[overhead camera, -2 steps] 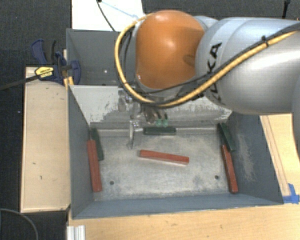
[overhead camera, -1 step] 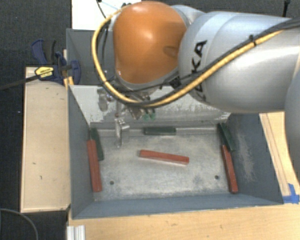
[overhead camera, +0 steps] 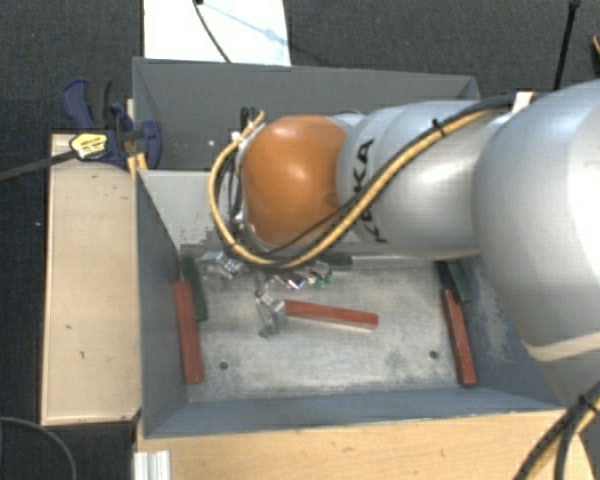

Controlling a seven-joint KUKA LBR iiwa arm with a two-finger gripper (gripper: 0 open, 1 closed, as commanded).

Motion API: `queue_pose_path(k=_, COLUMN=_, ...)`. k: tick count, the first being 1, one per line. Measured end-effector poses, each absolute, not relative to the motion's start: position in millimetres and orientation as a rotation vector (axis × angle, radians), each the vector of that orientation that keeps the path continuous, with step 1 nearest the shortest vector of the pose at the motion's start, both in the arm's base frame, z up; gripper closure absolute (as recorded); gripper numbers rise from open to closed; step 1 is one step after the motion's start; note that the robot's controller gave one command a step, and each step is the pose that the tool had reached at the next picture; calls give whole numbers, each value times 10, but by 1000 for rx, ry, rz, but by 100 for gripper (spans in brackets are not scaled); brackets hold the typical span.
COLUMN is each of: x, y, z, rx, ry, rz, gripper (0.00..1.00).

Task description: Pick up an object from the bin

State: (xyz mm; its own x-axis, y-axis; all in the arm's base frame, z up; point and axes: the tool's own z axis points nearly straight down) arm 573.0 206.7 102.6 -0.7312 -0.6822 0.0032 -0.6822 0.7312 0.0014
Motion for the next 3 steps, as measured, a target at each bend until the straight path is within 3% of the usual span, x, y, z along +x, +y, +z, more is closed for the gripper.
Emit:
queue_pose_path(k=1, x=5662, y=1147, z=1510, rx=1145, ry=-2928, rz=6, gripper=0)
queue_pose_path(k=2, x=5479, y=621, z=662, rx=1031, ry=-2962, rz=-1, gripper=0)
queue_pose_path(k=3, x=5628, y=793, z=709, rx=989, ry=-2988, rz=-2, gripper=0)
